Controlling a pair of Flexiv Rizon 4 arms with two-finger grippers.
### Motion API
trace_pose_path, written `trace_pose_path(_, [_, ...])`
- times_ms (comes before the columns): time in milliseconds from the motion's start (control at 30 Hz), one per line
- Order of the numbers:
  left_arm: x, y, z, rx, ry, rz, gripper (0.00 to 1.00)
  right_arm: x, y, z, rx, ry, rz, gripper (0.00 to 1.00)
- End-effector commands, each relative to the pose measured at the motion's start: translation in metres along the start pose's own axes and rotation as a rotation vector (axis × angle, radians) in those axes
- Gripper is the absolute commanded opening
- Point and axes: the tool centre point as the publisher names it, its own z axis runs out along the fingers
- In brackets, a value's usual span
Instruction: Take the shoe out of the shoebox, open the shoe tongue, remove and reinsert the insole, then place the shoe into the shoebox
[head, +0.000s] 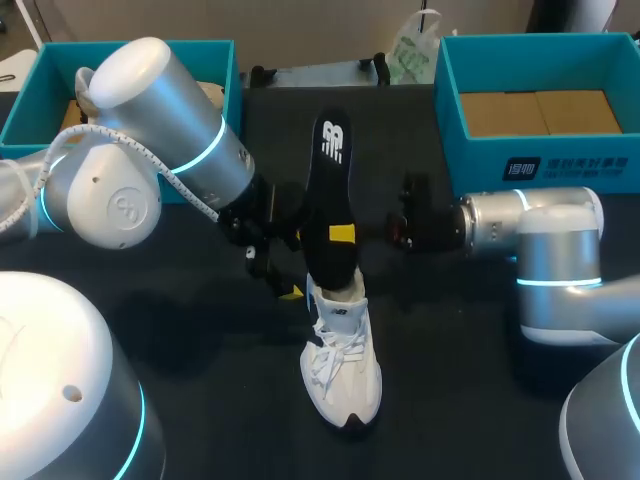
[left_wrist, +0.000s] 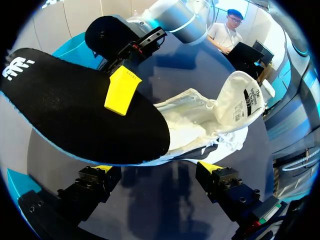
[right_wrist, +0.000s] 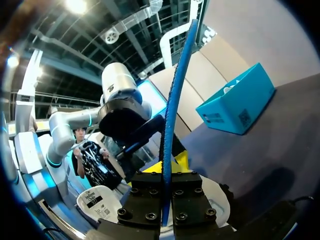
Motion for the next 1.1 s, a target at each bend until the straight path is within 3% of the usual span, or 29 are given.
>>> trace_pose_path(33, [0.0,0.001,0.001,0.001,0.0,0.001,1.0,0.005,-0.004,0.0,0.007,-0.018,-0.001,0.0])
trace_pose_path(333, [0.0,0.001,0.001,0.001,0.0,0.001,1.0,0.006,-0.014,-0.004,0.028,-0.031,-0.022,0.0])
trace_pose_path(633, [0.0,0.001,0.001,0.001,0.0,0.001,1.0,0.011,-0.027,-0.001,0.099,-0.039,-0.021,0.0])
trace_pose_path(1100, [0.0,0.001,0.001,0.001,0.0,0.001,1.0,0.016,-0.06,0.0,0.102,-0.051,0.025,0.0])
